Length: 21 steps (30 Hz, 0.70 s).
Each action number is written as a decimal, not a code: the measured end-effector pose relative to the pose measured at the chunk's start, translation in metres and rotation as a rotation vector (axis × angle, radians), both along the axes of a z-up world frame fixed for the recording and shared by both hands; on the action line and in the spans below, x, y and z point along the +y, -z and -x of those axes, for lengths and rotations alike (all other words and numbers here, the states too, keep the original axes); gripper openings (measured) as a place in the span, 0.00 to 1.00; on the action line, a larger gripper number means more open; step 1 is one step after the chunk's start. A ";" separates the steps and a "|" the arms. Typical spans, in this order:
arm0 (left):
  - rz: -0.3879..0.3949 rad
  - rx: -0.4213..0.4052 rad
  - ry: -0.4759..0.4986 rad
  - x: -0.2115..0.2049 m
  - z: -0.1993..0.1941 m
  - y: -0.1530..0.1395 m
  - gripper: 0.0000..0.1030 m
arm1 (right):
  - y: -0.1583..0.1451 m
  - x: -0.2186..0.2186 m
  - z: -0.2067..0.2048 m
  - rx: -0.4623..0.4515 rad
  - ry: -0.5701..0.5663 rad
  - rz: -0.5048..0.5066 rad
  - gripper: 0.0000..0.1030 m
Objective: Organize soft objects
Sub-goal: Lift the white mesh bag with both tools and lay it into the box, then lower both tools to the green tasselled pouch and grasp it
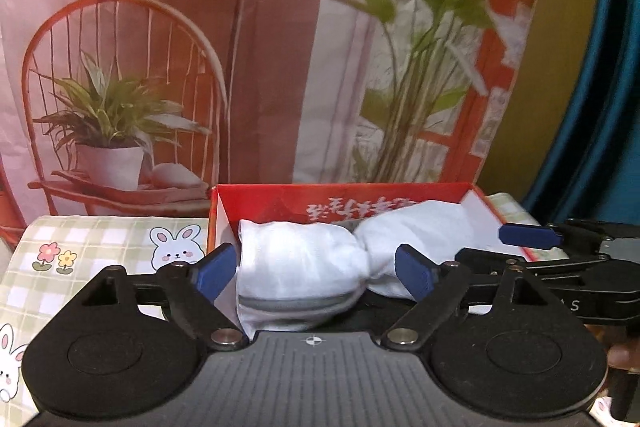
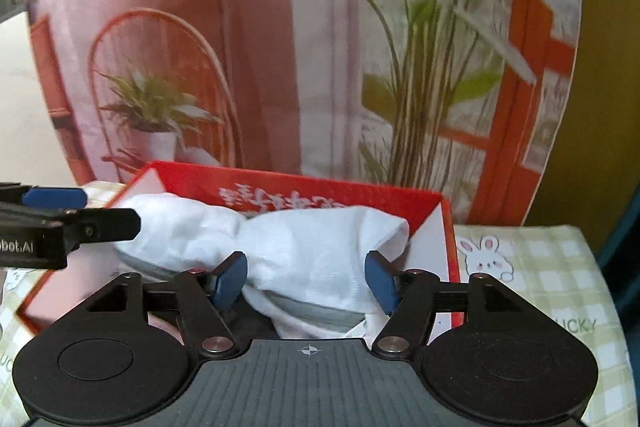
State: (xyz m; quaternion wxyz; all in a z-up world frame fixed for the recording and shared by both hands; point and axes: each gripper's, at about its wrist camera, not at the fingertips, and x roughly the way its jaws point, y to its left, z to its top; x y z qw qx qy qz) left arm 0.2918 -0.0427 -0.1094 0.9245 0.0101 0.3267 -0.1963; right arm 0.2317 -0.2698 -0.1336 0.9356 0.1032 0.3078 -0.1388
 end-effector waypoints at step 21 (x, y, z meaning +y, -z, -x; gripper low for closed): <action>0.099 0.210 0.033 0.074 0.096 0.052 0.76 | 0.024 0.087 0.116 -0.066 -0.201 -0.033 0.55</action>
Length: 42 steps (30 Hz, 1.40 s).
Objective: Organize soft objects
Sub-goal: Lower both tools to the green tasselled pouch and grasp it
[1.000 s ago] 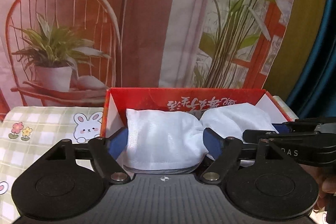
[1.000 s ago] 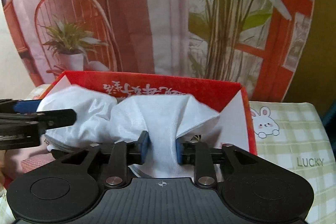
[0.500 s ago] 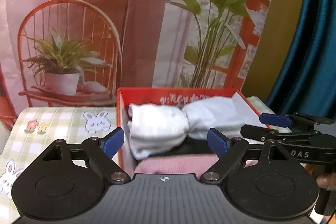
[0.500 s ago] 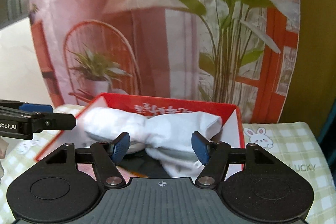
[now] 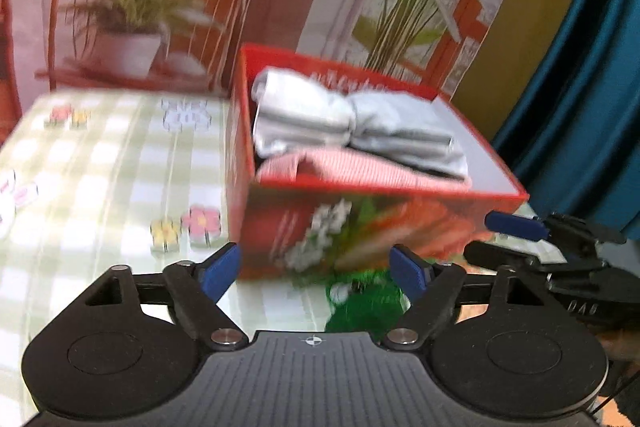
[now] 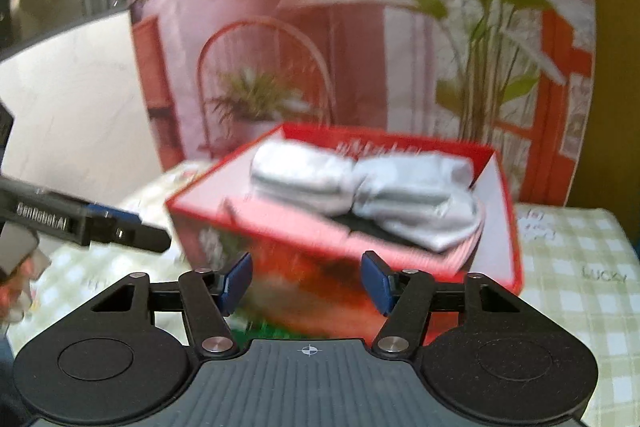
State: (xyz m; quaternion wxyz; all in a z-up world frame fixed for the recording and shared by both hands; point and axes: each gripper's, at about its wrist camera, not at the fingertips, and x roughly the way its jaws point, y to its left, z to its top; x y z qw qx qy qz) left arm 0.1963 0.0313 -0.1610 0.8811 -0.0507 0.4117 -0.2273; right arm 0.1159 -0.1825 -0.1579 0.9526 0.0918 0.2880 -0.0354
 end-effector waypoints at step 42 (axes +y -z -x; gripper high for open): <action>0.134 0.165 0.040 -0.025 0.034 0.057 0.41 | 0.077 0.040 -0.005 0.152 -0.190 -0.144 0.47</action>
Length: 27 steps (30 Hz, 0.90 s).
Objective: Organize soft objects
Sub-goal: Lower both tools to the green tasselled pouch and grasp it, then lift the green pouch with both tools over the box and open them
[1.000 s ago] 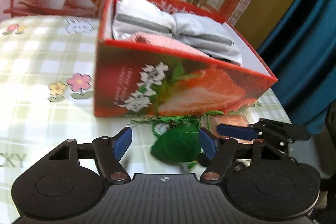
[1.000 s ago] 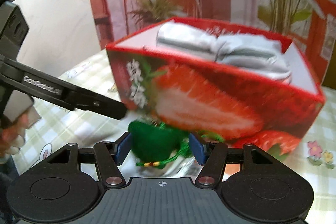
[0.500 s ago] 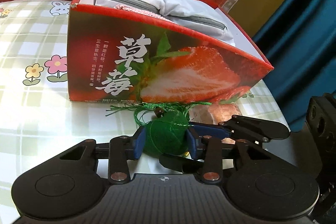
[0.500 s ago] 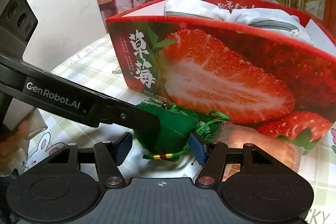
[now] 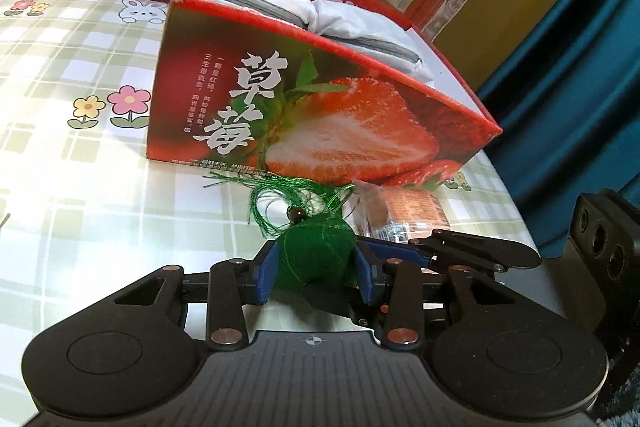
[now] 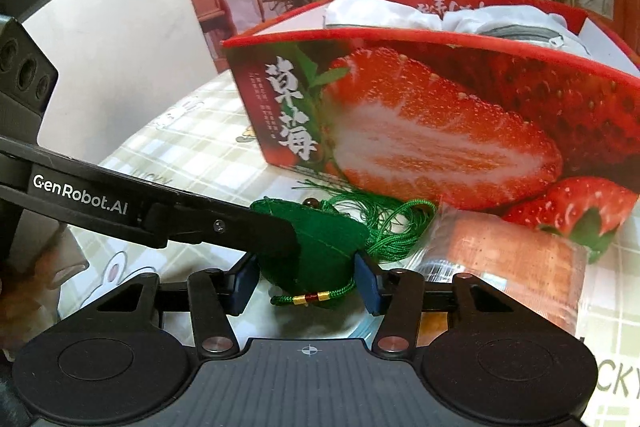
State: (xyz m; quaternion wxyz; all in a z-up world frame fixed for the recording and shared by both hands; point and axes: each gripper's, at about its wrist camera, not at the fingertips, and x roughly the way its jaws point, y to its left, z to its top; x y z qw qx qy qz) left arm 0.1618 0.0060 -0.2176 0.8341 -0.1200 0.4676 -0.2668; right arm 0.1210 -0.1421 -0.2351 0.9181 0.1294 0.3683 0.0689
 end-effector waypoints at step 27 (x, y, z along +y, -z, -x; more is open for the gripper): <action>0.148 -0.278 -0.024 0.013 -0.021 -0.116 0.41 | -0.115 -0.009 -0.012 -0.310 -0.011 0.141 0.46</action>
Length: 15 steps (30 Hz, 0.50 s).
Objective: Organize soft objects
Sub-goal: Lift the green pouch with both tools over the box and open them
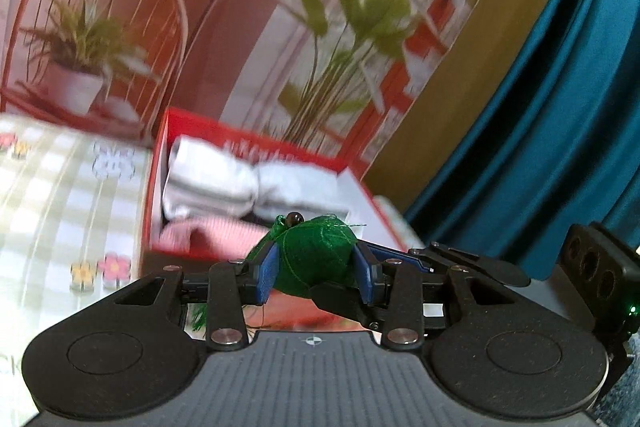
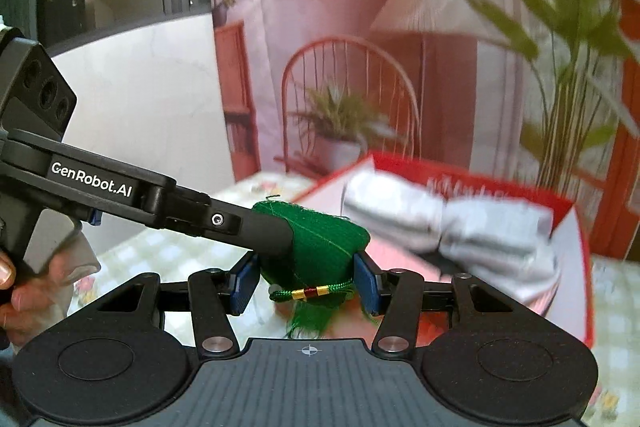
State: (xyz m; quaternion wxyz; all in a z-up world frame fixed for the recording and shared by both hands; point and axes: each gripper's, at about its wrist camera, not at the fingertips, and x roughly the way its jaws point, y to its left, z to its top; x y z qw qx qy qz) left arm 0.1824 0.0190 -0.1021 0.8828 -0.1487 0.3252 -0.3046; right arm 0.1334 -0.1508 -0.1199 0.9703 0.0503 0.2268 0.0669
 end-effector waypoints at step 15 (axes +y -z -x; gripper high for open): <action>0.020 -0.145 -0.011 -0.026 -0.021 -0.047 0.41 | -0.056 -0.016 -0.018 -0.152 0.043 0.109 0.46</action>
